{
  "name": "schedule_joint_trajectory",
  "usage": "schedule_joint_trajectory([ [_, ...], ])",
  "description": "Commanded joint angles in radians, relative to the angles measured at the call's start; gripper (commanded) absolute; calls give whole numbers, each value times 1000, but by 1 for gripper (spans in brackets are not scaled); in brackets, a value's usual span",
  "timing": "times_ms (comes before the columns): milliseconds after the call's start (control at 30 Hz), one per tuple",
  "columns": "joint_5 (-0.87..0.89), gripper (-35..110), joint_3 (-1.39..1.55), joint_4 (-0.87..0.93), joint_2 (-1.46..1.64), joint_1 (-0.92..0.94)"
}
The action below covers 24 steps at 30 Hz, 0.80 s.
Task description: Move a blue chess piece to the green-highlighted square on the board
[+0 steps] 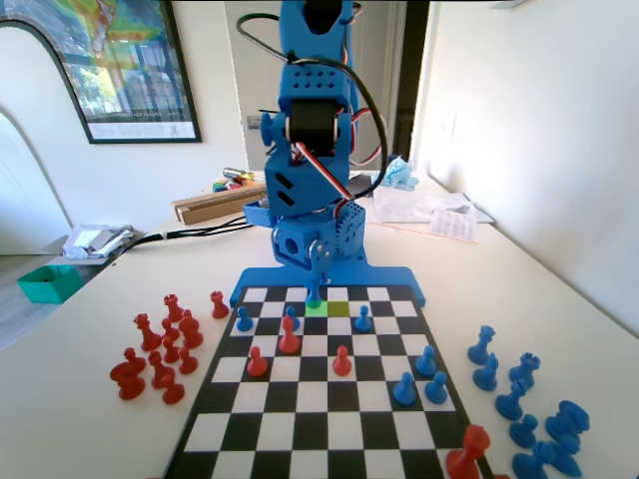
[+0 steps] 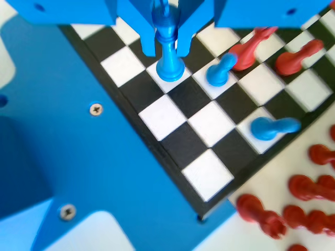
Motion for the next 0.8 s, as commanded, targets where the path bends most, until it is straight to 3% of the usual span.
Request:
schedule_joint_trajectory([
  [0,15,1,11,-23,12,-12],
  [300,11,1,60,-86,12,-18],
  [467,3,14,80,-137,12,-11],
  [767,3,15,15,-54,14,-3],
])
